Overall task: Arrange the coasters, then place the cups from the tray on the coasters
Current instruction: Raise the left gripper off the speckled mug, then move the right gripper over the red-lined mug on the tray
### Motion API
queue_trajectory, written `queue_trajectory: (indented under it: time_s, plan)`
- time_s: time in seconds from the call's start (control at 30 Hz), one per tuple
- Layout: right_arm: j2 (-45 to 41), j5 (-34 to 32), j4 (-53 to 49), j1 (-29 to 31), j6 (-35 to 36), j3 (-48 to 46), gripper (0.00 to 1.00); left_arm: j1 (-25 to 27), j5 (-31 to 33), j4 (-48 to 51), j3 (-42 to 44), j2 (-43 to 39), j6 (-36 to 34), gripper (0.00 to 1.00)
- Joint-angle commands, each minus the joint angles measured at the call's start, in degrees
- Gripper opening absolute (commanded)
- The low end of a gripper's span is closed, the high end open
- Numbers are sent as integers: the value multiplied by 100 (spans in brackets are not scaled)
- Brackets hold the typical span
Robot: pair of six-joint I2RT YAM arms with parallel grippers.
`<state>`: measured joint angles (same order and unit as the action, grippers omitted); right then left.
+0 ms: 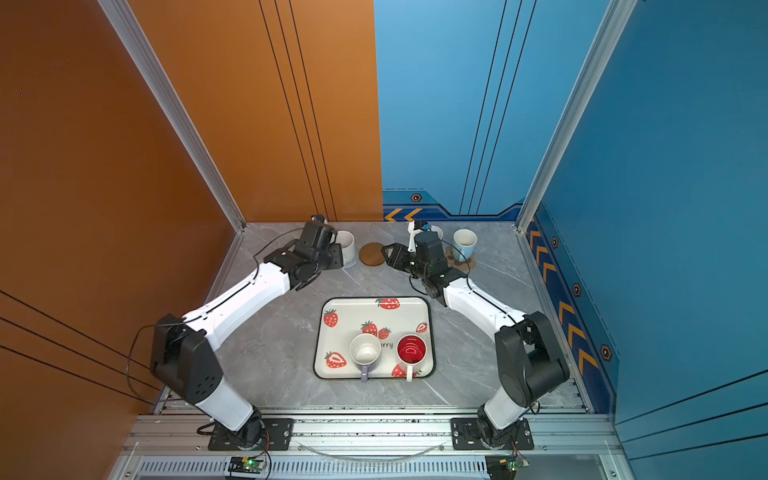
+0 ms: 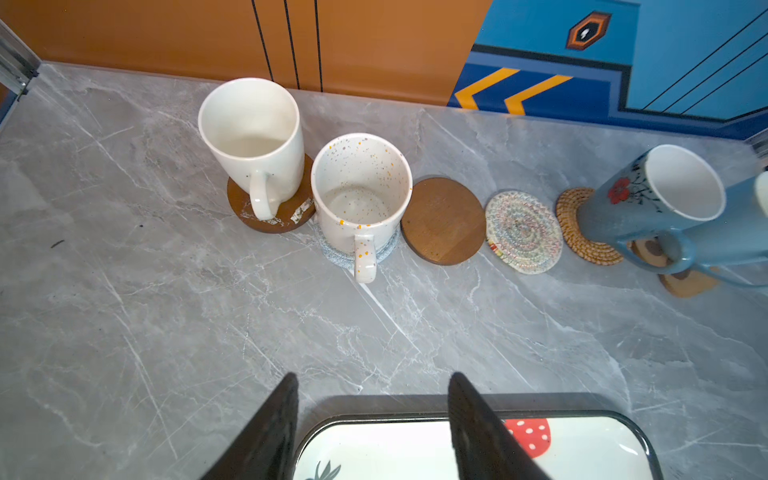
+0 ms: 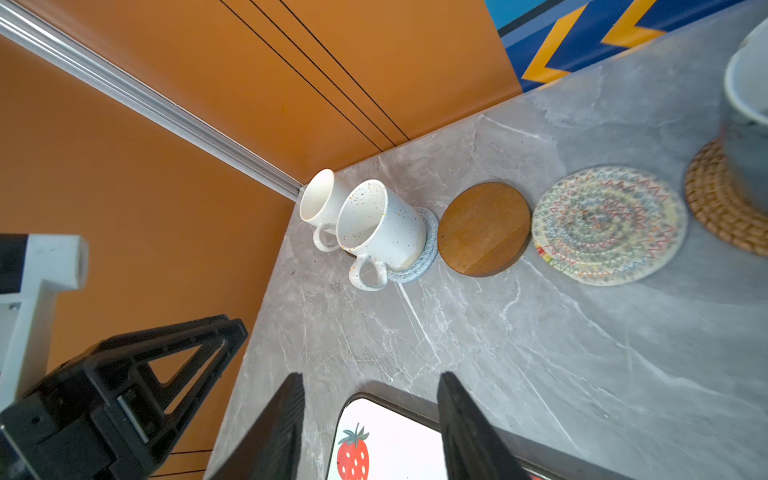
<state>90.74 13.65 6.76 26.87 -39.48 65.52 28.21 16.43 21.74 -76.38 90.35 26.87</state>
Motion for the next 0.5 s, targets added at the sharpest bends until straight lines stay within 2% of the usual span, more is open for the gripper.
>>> queue_trajectory:
  time_s: [0.0,0.07,0.23,0.4,0.47]
  plan:
    - [-355,-581,-991,137,603,217,55,7,-422,-1313,700,-534,64,59]
    - [-574,-540,-1585,193,960,419,60,18,-598,-1724,1116,-808,10,60]
    - [-1236,-1186,-2751,452,1569,727,64,35,-621,-1905,1511,-1319,-241,60]
    - [-1562,-1431,-3536,553,1814,800,63,48,-821,-2618,2160,-1766,-304,63]
    - [-1646,-1786,-3954,662,1905,840,61,47,-852,-2894,2381,-1915,-305,65]
